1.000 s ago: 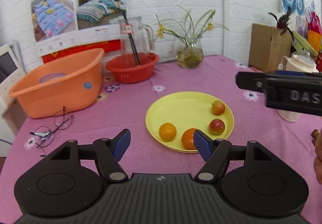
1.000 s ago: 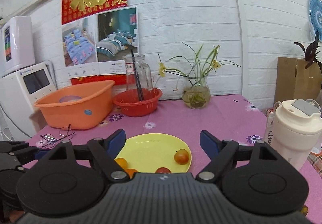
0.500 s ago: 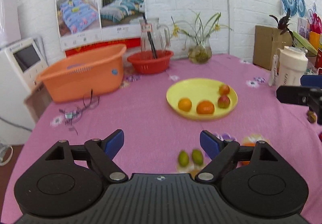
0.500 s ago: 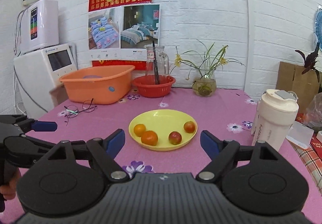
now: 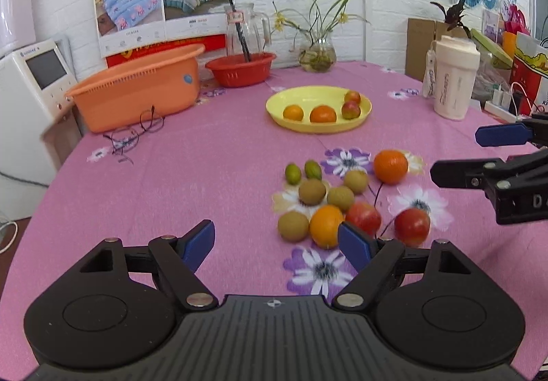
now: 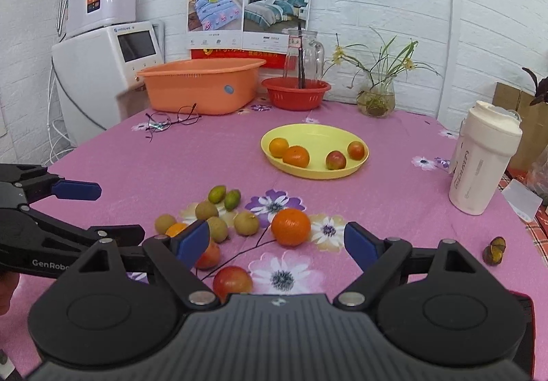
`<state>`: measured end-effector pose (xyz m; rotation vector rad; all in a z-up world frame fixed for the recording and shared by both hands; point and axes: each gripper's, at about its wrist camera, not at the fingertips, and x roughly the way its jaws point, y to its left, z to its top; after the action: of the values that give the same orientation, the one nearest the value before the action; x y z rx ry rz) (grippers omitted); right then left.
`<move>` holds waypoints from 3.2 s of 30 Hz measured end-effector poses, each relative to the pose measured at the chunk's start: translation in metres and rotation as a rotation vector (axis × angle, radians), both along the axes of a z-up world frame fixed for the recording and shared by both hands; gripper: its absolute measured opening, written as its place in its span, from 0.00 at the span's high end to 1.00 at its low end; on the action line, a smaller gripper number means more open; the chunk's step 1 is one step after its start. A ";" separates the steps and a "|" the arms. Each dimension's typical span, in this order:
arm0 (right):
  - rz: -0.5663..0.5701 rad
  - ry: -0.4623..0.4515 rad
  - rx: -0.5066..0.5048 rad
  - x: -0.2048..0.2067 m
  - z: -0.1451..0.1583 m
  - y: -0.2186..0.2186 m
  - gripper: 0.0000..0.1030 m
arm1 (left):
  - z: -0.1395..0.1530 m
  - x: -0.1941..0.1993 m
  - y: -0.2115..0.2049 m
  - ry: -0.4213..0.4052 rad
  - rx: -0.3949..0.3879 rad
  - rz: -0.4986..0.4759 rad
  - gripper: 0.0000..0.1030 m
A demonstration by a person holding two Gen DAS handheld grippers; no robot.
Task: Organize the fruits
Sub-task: 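Withdraw both tools from the plate back toward the fruit cluster, then close left tool on a brown round fruit while right tool closes on a red apple, then carry the brown fruit with left tool while right tool carries the red apple to the plate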
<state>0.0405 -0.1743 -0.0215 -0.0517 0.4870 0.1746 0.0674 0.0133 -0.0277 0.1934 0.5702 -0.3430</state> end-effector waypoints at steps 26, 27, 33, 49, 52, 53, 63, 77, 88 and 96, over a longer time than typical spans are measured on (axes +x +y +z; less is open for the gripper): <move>0.016 0.183 0.006 0.013 -0.041 0.012 0.25 | -0.030 0.043 -0.020 0.072 0.076 -0.002 0.45; 0.013 0.191 0.005 0.014 -0.042 0.013 0.25 | -0.031 0.045 -0.020 0.077 0.067 -0.005 0.48; 0.012 0.198 0.009 0.019 -0.044 0.013 0.25 | -0.030 0.051 -0.025 0.096 0.031 -0.034 0.62; 0.055 0.183 0.026 0.022 -0.044 0.013 0.25 | -0.029 0.046 -0.025 0.094 0.023 -0.046 0.76; 0.040 0.180 0.034 0.023 -0.043 0.009 0.25 | -0.028 0.046 -0.025 0.091 0.025 -0.047 0.76; 0.037 0.178 0.035 0.024 -0.042 0.008 0.25 | -0.028 0.046 -0.026 0.089 0.026 -0.047 0.76; 0.013 0.157 0.044 0.027 -0.037 0.001 0.25 | -0.023 0.046 -0.029 0.074 0.029 -0.049 0.76; -0.003 0.095 0.043 0.041 -0.018 -0.013 0.25 | -0.008 0.055 -0.036 0.037 0.031 -0.061 0.76; -0.030 0.068 0.058 0.063 -0.007 -0.025 0.25 | 0.011 0.074 -0.053 -0.026 0.041 -0.100 0.76; -0.055 0.055 0.081 0.080 -0.002 -0.034 0.25 | 0.016 0.087 -0.065 -0.041 0.057 -0.124 0.76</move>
<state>0.1206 -0.2085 -0.0232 0.0462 0.5347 0.1421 0.1548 -0.0520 -0.0118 0.2907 0.5294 -0.4427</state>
